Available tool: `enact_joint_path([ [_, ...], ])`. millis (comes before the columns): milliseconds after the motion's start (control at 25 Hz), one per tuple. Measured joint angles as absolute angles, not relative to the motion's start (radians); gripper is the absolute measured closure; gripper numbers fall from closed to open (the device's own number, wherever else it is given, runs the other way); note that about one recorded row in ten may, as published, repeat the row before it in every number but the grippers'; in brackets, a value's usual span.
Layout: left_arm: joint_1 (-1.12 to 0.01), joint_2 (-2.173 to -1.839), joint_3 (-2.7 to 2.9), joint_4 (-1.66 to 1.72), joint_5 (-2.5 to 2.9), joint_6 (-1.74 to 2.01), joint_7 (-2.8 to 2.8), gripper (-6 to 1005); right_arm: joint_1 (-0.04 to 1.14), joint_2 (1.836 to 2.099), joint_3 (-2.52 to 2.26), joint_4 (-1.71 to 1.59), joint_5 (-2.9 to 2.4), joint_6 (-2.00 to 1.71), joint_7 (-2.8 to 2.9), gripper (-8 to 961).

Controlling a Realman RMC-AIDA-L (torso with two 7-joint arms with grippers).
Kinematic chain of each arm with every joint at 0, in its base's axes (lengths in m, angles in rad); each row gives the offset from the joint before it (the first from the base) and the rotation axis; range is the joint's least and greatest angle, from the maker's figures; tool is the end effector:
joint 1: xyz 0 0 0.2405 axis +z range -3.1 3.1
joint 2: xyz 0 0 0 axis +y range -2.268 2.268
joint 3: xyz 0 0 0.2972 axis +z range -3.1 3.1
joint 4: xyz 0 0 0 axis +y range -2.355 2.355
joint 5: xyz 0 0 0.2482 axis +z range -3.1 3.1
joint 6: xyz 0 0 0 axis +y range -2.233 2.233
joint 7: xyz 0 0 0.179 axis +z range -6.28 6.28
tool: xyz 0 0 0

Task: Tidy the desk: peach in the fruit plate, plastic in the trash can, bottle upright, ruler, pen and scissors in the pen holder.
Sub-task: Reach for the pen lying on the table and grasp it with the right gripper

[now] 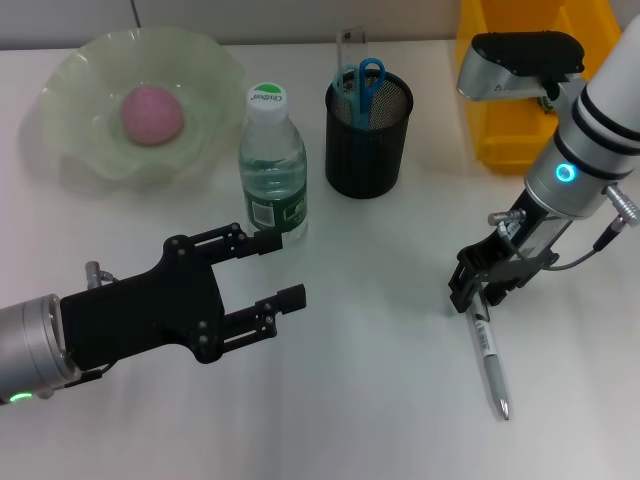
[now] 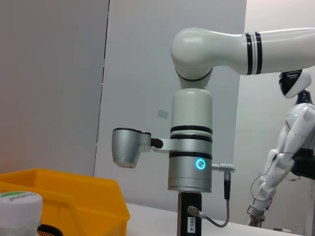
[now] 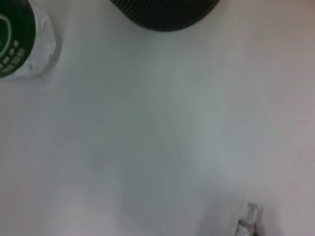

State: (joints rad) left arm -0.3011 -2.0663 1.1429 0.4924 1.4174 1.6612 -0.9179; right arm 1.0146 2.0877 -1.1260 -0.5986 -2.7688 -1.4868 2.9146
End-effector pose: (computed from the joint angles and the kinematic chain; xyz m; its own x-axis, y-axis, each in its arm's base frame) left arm -0.3053 0.2987 -0.0841 0.6947 0.0875 0.7140 0.2803 -0.9470 -0.1567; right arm 0.2329 0.4465 -0.1069 0.2243 -0.9445 0.2400 -0.8214 -0.3157 -0.4751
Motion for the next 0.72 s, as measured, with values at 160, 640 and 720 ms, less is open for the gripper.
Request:
enact_joint_path([
  [160, -0.299, -2.066, 1.143, 0.492, 1.417, 1.661, -0.910, 377, 1.016, 2.088, -1.129, -0.603, -2.769, -1.485, 2.917, 469],
  [640, -0.299, -2.066, 1.143, 0.492, 1.417, 1.661, -0.908, 377, 1.028, 2.087, -1.130, -0.613, -2.769, -1.500, 2.919, 479],
  [720, -0.299, -2.066, 1.143, 0.492, 1.417, 1.661, -0.908, 377, 1.028, 2.087, -1.130, -0.613, -2.769, -1.503, 2.919, 481],
])
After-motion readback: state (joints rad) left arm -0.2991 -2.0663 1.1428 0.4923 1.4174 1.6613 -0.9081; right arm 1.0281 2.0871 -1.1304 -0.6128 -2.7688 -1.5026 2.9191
